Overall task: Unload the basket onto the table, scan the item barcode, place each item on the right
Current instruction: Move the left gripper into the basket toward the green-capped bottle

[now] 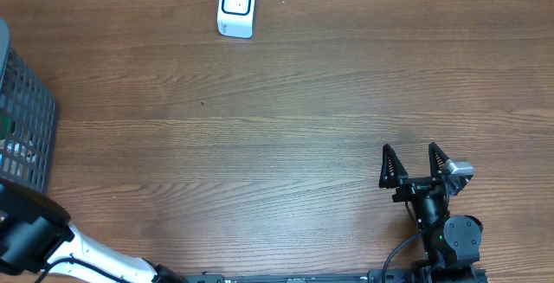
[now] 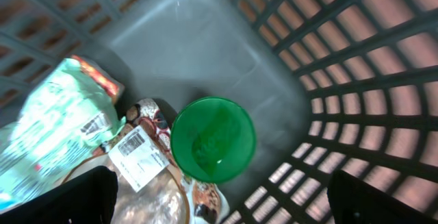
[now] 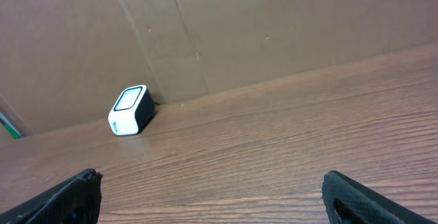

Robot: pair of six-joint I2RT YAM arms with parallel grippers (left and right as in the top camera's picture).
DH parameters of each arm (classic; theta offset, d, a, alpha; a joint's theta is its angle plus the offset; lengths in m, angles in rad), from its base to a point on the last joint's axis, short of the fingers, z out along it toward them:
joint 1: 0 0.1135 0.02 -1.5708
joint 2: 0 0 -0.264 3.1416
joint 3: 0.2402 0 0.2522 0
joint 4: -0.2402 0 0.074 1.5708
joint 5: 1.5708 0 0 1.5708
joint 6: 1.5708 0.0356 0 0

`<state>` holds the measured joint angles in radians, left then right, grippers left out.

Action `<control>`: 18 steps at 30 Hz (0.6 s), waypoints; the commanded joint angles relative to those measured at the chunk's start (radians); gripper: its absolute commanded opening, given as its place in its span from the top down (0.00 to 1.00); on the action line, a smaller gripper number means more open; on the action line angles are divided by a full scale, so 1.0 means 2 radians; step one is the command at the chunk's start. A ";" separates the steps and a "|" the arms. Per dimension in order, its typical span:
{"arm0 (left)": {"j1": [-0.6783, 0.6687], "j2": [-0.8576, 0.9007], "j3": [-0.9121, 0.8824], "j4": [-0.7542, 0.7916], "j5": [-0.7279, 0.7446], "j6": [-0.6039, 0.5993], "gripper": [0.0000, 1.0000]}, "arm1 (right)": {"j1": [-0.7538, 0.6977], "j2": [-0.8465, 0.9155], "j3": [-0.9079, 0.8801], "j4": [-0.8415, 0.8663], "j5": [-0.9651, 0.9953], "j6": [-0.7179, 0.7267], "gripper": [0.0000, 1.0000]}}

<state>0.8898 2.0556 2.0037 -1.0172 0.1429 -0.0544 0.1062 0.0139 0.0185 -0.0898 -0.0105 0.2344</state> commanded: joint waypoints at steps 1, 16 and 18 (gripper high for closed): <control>-0.004 0.020 0.009 0.004 0.002 0.031 0.00 | 0.003 -0.004 -0.005 0.003 0.004 -0.002 0.00; -0.007 0.077 0.009 0.033 0.004 0.060 0.00 | 0.003 -0.004 -0.005 0.003 0.004 -0.002 0.00; -0.008 0.082 0.009 0.038 0.004 0.060 0.00 | 0.003 -0.004 -0.005 0.003 0.004 -0.002 0.00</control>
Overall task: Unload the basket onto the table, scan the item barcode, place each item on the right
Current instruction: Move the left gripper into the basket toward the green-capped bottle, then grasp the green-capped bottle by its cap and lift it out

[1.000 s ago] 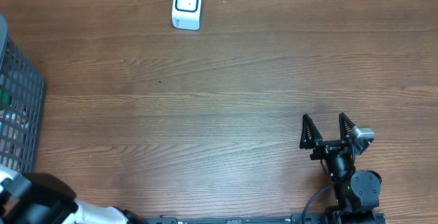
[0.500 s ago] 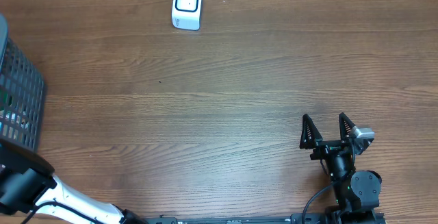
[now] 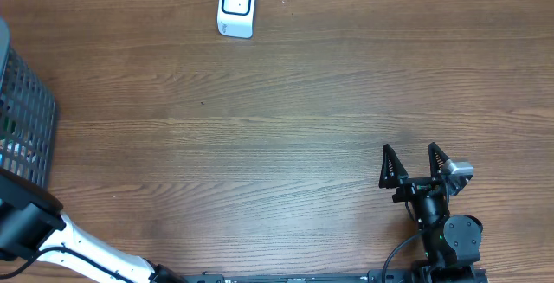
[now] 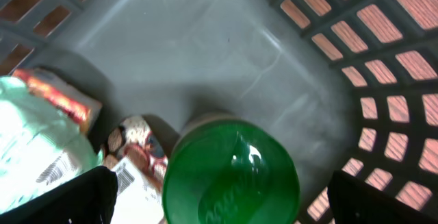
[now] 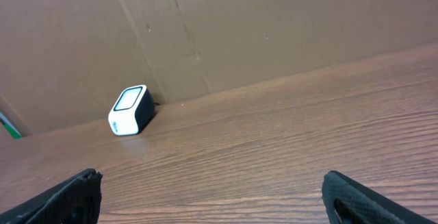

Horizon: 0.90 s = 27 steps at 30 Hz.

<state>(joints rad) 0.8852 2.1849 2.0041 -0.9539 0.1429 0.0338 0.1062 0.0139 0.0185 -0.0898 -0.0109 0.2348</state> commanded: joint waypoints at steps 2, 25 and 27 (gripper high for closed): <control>-0.006 0.022 0.009 0.010 0.004 0.016 0.00 | 0.003 -0.004 -0.005 0.003 0.004 -0.002 0.00; -0.018 0.050 0.004 0.004 0.004 0.032 0.21 | 0.003 -0.004 -0.005 0.003 0.004 -0.002 0.00; -0.018 0.050 0.004 0.002 0.004 0.032 0.26 | 0.003 -0.004 -0.005 0.003 0.004 -0.002 0.00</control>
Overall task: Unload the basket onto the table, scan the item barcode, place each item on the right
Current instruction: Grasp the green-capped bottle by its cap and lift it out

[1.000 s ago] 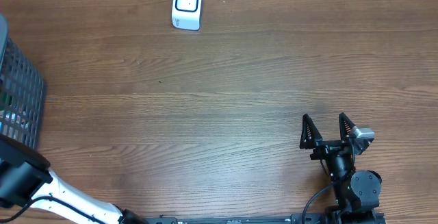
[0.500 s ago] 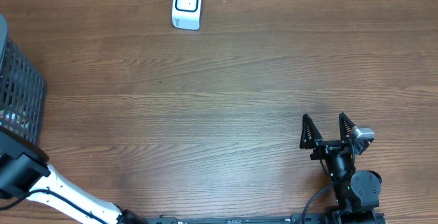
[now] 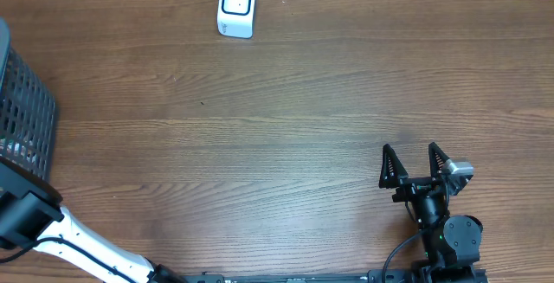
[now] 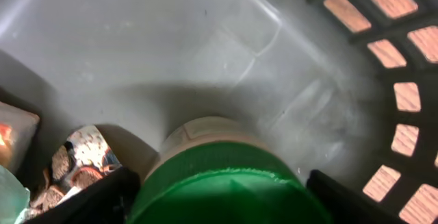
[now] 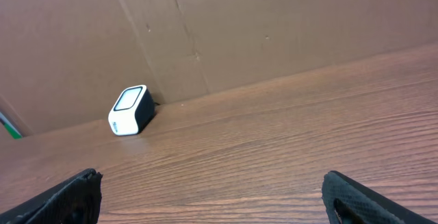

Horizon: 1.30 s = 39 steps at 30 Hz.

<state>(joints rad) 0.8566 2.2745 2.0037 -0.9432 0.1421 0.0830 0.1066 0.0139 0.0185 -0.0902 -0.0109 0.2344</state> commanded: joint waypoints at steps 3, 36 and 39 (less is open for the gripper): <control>-0.004 0.005 0.005 -0.007 0.004 0.007 0.40 | 0.003 -0.004 -0.005 0.003 0.004 -0.002 0.00; -0.066 -0.198 0.289 -0.103 0.240 -0.177 0.65 | 0.003 -0.004 -0.005 0.003 0.004 -0.002 0.00; -0.112 -0.217 0.289 -0.131 0.239 -0.174 0.65 | 0.003 -0.004 -0.005 0.003 0.004 -0.002 0.00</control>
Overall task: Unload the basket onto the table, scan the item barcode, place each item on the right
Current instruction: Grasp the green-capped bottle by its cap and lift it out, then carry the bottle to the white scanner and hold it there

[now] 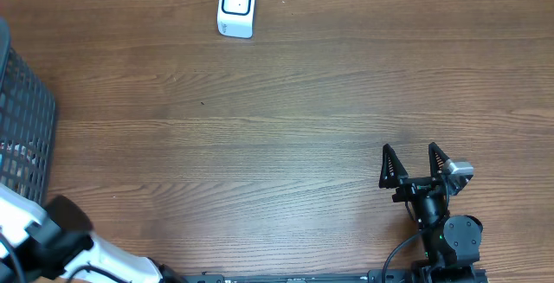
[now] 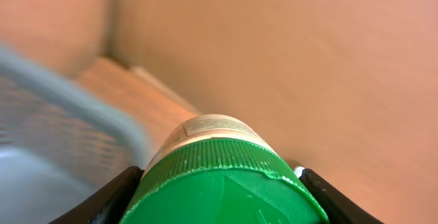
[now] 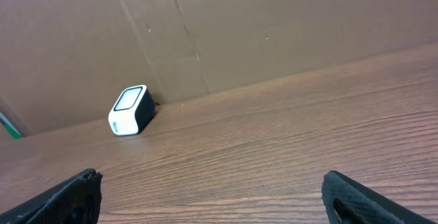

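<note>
A jar with a ribbed green lid (image 2: 222,183) and a cream body with a label (image 2: 213,125) fills the bottom of the left wrist view. My left gripper (image 2: 222,207) is shut on it, one black finger on each side of the lid, and holds it above the basket's grey rim (image 2: 75,107). No barcode shows. The white scanner (image 1: 236,6) stands at the table's far edge and shows again as the scanner (image 3: 130,110) against the cardboard wall. My right gripper (image 1: 414,165) rests open at the front right, its fingers (image 3: 76,191) holding nothing.
The dark mesh basket (image 1: 26,101) stands at the table's left edge. My left arm (image 1: 48,231) reaches in from the bottom left beside it. A cardboard wall (image 3: 274,25) runs behind the table. The wooden table (image 1: 303,118) lies between basket, scanner and right arm.
My left gripper was down inside the basket with its fingers either side of the green lid. Now it is shut on the jar and holds it above the basket's rim. The right arm is unmoved.
My left gripper was open high over the basket's contents, the green-lidded jar beside some snack bags. Then it was closer to the lid, then its fingers flanked it near the basket floor. Now the jar is held above the rim. The right arm stayed still.
</note>
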Robot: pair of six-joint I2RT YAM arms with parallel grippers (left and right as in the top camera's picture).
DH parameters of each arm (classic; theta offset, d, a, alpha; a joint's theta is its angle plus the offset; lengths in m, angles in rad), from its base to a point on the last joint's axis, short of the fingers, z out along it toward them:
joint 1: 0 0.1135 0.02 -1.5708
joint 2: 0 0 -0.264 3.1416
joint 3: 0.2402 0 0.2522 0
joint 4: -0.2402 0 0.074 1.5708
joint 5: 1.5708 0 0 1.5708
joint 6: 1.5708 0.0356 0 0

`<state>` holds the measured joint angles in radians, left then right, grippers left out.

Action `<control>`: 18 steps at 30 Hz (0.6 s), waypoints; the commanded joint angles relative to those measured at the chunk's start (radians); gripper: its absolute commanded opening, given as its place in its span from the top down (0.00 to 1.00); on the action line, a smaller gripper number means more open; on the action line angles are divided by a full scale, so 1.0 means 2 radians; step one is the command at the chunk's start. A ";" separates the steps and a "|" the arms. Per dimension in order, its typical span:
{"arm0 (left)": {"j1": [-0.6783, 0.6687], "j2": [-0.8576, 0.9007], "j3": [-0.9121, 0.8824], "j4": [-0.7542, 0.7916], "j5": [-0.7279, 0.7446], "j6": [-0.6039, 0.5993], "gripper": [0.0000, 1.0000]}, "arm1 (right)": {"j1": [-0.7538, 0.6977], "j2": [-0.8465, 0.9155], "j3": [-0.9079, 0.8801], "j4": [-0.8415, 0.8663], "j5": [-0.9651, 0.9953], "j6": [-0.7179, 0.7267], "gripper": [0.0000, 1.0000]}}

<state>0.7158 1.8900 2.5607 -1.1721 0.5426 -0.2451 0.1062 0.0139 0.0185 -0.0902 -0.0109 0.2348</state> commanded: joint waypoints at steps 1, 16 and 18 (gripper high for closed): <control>-0.059 -0.029 0.010 -0.028 0.039 -0.008 0.65 | 0.003 -0.004 -0.005 0.003 0.004 -0.002 0.00; -0.314 0.023 0.006 -0.232 -0.142 0.025 0.69 | 0.003 -0.004 -0.005 0.003 0.004 -0.002 0.00; -0.336 0.041 0.006 -0.252 -0.144 0.025 0.70 | 0.003 -0.004 -0.005 0.003 0.004 -0.002 0.00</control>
<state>0.1055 1.9163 2.5717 -1.6463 0.3355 -0.2195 0.1066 0.0139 0.0185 -0.0898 -0.0109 0.2352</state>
